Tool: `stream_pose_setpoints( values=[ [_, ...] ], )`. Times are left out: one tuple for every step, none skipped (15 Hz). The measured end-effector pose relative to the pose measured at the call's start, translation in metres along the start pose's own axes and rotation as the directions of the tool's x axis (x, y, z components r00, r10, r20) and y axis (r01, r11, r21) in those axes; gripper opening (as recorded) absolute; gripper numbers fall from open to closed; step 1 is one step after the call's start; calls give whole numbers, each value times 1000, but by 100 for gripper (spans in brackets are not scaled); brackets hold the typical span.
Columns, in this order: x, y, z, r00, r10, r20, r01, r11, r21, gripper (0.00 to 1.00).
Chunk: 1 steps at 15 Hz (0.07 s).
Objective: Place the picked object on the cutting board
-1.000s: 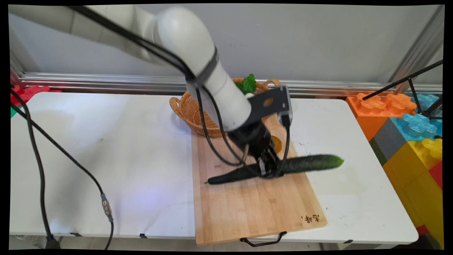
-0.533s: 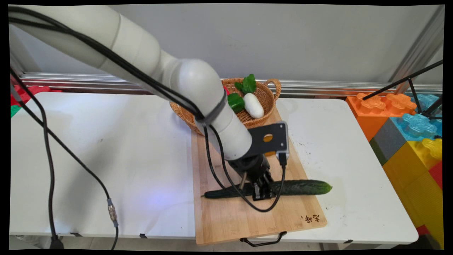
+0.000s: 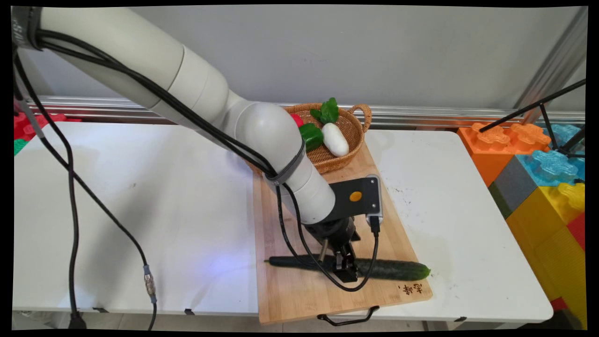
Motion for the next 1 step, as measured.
stream_pose_setpoints(
  values=[
    [0,-1,-2,1000,-10,-3,10,1000,1,100]
  ],
)
